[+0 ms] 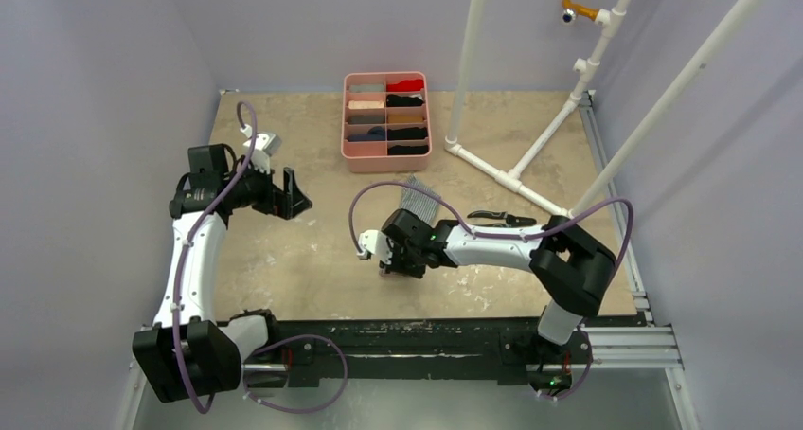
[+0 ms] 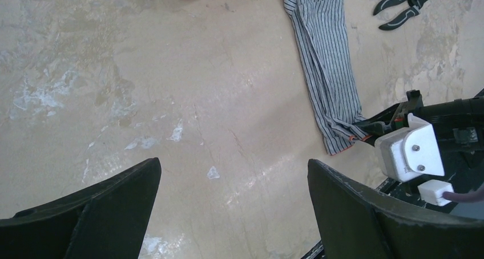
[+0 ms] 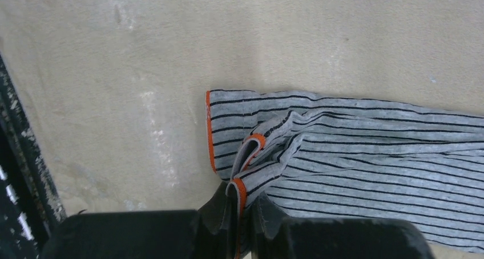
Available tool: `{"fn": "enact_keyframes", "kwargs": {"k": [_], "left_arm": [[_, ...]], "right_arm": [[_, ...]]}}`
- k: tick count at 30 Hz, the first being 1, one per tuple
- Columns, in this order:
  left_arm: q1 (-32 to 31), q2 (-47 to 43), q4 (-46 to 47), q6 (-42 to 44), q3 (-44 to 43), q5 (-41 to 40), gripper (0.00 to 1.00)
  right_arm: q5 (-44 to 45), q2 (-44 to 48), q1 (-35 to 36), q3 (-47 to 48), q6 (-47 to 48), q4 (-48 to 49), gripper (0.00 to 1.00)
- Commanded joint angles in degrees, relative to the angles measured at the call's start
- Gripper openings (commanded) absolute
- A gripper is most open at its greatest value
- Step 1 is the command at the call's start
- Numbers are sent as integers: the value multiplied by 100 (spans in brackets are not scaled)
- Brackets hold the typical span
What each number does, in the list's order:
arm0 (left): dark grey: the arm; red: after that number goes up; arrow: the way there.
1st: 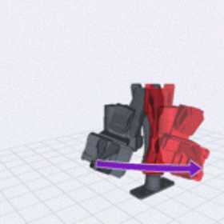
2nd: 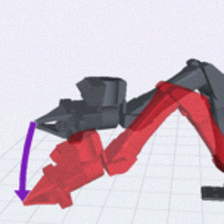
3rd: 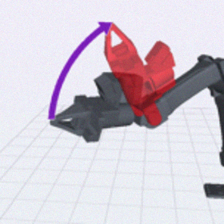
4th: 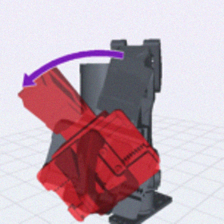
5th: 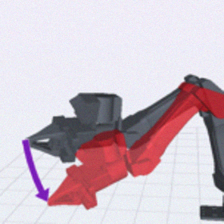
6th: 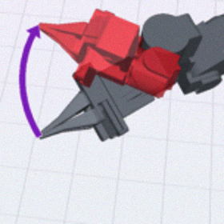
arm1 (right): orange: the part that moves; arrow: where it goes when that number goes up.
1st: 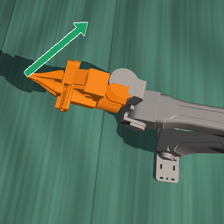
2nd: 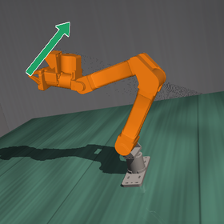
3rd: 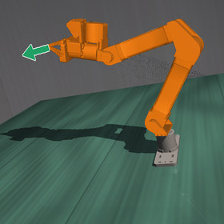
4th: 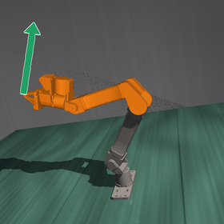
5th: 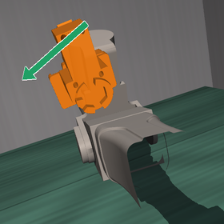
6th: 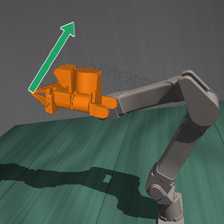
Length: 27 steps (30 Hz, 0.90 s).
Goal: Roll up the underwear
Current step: Roll the underwear to the center of the board.
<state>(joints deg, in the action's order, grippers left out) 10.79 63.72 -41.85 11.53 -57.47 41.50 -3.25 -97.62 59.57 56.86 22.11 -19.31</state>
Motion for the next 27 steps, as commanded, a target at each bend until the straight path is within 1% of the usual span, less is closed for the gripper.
{"fn": "enact_keyframes", "kwargs": {"k": [1,4,9,13,16,17,19,22,27], "left_arm": [[-24,-239,218,372,286,301,100],[-33,-515,336,556,513,440,100],[-94,-1079,532,884,964,632,100],[-396,-1524,532,1297,1320,674,100],[-971,-1806,598,1601,1608,332,100],[-1366,-1892,666,1701,1700,188,100],[-1855,-1901,799,1813,1839,-54,100],[-2582,-1540,932,1864,1781,-440,100],[-4183,-978,1640,1954,1882,-1462,100]], "right_arm": [[-779,251,-78,178,216,-413,1],[-1626,173,-399,433,431,-834,0],[-3002,-189,-1259,1039,927,-1600,0],[-3955,-768,-1775,1589,1430,-2367,0],[-4513,-1318,-2035,2031,1893,-3064,0],[-4672,-1489,-2097,2174,2046,-3312,0],[-4902,-1832,-2161,2430,2377,-3781,0],[-5124,-2221,-2214,2697,2758,-4342,1],[-5248,-2529,-2256,2804,3022,-4669,3]]}}
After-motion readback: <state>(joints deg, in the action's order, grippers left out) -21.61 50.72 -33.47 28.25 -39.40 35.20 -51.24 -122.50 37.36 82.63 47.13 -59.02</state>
